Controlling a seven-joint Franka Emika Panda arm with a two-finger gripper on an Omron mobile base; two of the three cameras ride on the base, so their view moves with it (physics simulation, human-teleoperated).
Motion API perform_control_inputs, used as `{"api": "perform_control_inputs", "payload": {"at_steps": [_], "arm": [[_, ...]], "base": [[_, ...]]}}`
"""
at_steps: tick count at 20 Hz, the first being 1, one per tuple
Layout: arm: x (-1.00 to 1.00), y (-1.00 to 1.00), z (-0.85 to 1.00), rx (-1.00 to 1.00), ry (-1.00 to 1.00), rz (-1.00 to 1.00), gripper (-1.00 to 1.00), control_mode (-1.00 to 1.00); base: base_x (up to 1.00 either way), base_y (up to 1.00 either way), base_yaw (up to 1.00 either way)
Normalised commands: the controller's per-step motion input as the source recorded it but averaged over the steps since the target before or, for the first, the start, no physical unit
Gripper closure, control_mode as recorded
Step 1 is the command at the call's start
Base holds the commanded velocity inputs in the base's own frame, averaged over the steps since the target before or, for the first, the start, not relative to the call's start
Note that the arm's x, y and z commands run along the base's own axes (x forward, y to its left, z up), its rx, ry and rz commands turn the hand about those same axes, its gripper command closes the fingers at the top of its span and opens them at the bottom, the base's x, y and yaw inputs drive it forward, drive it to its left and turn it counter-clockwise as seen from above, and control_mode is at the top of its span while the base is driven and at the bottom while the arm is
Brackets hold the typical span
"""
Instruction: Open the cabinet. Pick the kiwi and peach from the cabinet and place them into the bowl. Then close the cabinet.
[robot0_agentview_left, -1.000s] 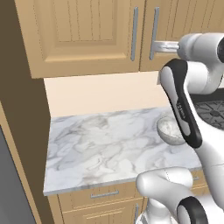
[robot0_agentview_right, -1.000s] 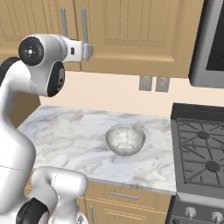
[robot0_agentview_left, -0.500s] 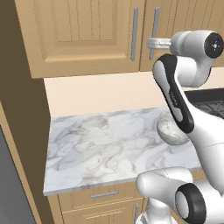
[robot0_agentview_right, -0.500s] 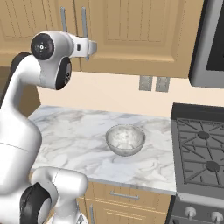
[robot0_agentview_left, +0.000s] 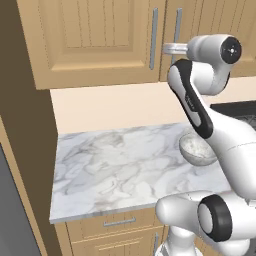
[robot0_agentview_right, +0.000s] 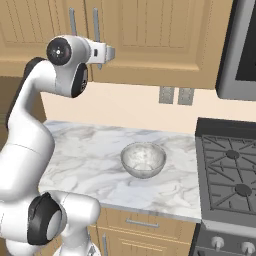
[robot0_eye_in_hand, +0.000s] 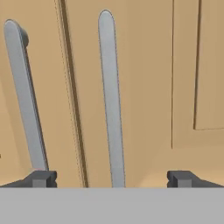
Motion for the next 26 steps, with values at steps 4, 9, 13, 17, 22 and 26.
{"api": "perform_control_inputs", "payload": {"at_steps": [4, 9, 13, 17, 22, 26], "arm": [[0.38, 0.00, -0.17, 0.00, 0.00, 0.00, -1.00, -1.00], [0.36, 0.00, -0.17, 0.00, 0.00, 0.00, -1.00, -1.00], [0.36, 0.00, -0.12, 0.00, 0.00, 0.00, -1.00, -1.00], [0.40, 0.00, -0.06, 0.00, 0.00, 0.00, -1.00, -1.00], [0.37, 0.00, -0.05, 0.00, 0.00, 0.00, -1.00, -1.00], [0.33, 0.00, -0.03, 0.00, 0.00, 0.00, -1.00, -1.00]], "base": [[0.00, 0.00, 0.00], [0.00, 0.00, 0.00], [0.00, 0.00, 0.00], [0.00, 0.00, 0.00], [0.00, 0.00, 0.00], [0.00, 0.00, 0.00]]}}
